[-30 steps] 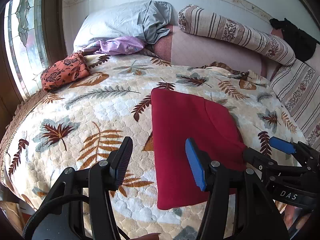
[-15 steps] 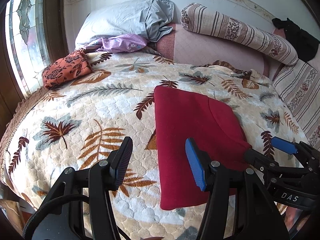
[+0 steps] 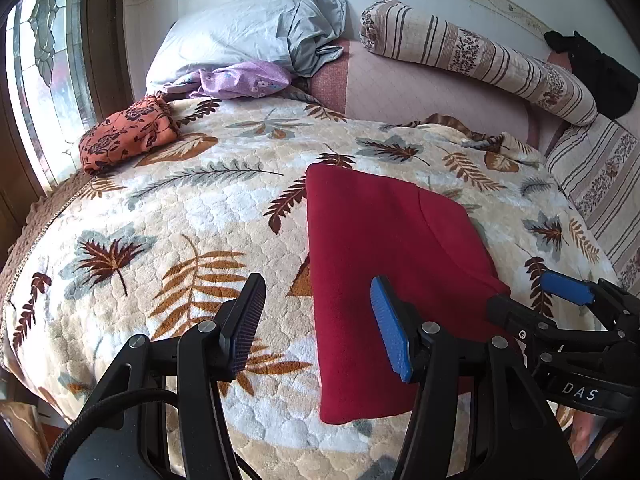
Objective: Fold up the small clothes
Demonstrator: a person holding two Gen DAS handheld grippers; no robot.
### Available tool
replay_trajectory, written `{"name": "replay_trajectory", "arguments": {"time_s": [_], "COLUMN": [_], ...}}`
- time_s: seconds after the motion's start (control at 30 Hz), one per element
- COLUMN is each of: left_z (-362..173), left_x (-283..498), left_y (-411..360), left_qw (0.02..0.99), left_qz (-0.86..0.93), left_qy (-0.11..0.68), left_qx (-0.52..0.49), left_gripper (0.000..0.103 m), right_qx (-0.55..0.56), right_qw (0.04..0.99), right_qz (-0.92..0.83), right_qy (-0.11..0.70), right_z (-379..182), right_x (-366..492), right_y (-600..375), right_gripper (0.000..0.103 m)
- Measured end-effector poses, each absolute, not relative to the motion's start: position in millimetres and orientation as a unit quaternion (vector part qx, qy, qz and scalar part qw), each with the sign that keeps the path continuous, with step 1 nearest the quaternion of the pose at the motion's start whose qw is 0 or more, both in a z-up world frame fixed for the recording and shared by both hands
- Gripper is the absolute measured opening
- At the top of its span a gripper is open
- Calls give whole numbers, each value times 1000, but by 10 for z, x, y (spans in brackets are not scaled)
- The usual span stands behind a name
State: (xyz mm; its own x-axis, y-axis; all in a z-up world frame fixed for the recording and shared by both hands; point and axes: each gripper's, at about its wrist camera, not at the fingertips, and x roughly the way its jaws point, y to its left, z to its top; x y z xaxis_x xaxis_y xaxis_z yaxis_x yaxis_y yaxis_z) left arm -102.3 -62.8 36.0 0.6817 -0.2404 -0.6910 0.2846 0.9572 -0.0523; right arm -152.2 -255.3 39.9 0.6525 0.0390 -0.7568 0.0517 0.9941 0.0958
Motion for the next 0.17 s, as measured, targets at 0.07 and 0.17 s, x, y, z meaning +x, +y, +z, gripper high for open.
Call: {"name": "replay_trajectory", "arguments": {"time_s": [0.07, 0.17], "left_z": [340, 288], "left_x": [-1005, -930], "left_y": [-628, -605], "left_qw": [917, 913], "left_qz": [-142, -145], "left_qy": [372, 380], "left_qx": [30, 23], "left_gripper": [55, 55], "right_qx": [55, 53], "right_qw": [907, 905], "right_qz": [-4, -5], "right_qy": [418, 422], "right_z": [383, 348], "right_x": [-1509, -1481], "right_y": [-2550, -2556], "right_gripper": [84, 84]}}
